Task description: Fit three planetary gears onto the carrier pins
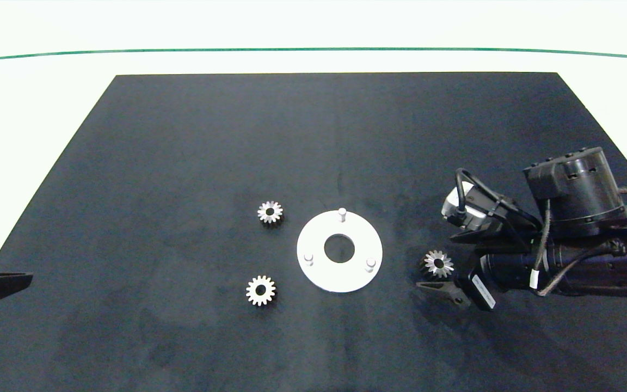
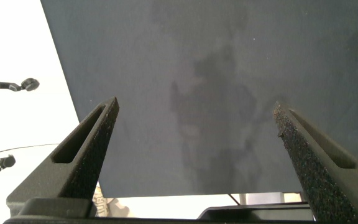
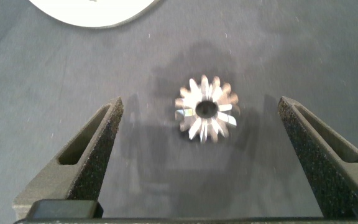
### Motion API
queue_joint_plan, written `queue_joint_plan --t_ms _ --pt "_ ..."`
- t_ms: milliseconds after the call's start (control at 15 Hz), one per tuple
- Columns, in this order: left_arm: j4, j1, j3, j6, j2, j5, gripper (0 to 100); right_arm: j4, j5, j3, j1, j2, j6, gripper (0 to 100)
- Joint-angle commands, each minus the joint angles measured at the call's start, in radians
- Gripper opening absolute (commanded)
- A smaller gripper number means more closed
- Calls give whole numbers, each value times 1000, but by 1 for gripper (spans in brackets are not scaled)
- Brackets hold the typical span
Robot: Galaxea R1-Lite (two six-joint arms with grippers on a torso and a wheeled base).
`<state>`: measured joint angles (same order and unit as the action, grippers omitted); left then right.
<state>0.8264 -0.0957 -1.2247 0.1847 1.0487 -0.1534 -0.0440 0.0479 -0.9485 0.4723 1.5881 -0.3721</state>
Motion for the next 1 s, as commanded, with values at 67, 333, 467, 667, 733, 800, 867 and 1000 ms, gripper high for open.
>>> queue_joint_plan --t_ms 67,333,467,667,733,800,867,1000 --pt "5 -2 1 1 -6 -2 100 6 0 -19 2 49 -1 100" --pt "5 -2 2 2 -6 -2 100 19 0 -24 0 75 -1 96" --pt "5 -9 1 2 -7 -2 100 19 0 -22 -1 79 -1 91" --pt "5 -9 2 2 -12 -2 100 18 -10 -22 -1 76 -1 85" --pt "5 -9 2 2 -12 -2 100 18 -10 -22 -3 78 -1 84" --pt "5 -9 2 2 -12 -2 100 18 -10 -22 -3 78 -1 81" --pt "5 -9 2 2 -12 -2 100 18 -10 -22 -3 76 -1 79" --pt "5 -9 2 4 -12 -2 100 18 -11 -22 -3 75 -1 75"
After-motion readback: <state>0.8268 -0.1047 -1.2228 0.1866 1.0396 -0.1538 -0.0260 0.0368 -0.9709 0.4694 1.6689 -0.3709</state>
